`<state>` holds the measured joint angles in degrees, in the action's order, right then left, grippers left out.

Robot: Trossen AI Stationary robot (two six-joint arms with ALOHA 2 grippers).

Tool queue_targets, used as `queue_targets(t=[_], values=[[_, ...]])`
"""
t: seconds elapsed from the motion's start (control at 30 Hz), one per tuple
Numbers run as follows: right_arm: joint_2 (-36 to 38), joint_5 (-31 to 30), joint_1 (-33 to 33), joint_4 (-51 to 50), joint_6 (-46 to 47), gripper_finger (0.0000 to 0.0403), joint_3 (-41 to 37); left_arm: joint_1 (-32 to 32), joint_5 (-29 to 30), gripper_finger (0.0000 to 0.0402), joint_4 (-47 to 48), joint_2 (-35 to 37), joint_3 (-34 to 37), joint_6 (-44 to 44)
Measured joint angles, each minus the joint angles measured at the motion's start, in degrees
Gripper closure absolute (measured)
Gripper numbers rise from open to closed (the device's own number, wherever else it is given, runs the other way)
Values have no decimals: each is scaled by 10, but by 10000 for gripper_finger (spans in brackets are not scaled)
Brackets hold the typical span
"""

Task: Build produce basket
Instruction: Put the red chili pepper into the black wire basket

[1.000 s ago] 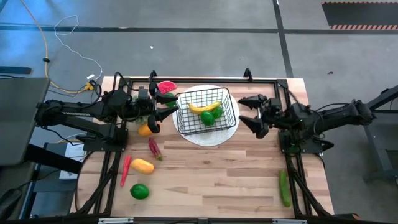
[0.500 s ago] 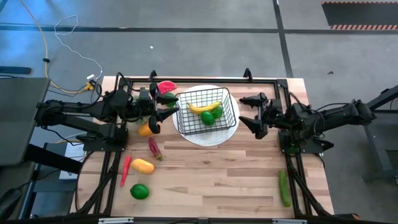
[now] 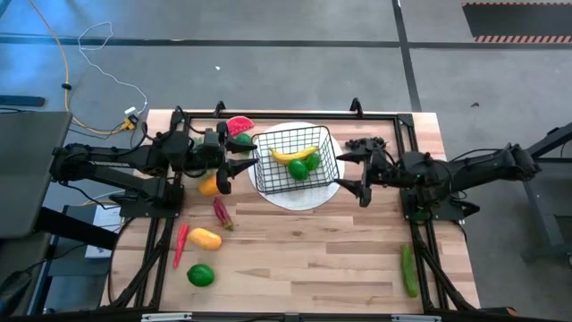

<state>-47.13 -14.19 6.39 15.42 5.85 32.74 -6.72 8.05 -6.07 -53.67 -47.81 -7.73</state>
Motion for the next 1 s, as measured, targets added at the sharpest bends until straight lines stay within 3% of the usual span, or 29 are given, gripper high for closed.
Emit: queue_targets(t=[0.23, 0.67, 1.0], values=[[-1, 17, -47, -146, -13, 133, 78, 0, -1, 218, 3, 0, 0, -1], [-1, 18, -79, -152, -7, 155, 85, 0, 2, 217, 29, 0, -2, -21], [-1, 18, -79, -152, 12, 155, 85, 52, -35, 177, 405, -38, -126, 4]])
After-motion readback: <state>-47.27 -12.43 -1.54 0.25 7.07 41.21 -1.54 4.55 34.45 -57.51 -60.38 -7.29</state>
